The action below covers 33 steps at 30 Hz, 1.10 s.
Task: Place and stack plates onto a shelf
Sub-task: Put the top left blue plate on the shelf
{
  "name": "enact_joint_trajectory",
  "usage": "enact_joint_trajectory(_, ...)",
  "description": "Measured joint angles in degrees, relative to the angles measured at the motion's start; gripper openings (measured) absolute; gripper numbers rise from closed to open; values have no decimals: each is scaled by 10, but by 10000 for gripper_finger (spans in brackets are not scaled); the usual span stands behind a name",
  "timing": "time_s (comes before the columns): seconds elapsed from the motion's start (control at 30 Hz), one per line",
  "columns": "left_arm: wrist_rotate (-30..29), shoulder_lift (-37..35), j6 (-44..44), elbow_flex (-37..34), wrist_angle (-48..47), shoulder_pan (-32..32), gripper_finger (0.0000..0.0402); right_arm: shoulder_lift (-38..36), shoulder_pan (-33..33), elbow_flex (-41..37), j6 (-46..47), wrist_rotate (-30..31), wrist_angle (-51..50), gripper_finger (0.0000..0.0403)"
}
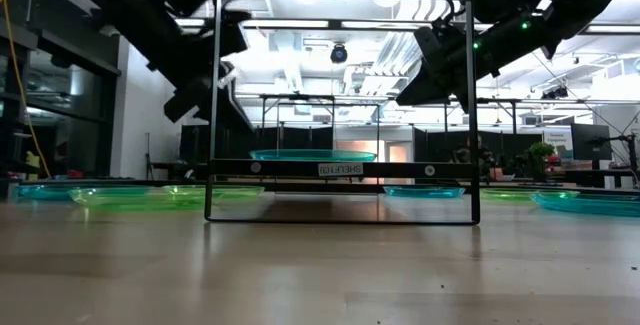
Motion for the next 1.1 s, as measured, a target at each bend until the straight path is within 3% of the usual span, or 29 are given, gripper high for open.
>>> enact_joint_trajectory(0.4, 171, 7, -102, 0, -28, 38, 0, 0, 0, 0, 0, 0, 1, 0)
enact_joint_trajectory(1.1, 186, 33, -120, 0, -16, 39, 0, 0, 0, 0, 0, 0, 1, 0)
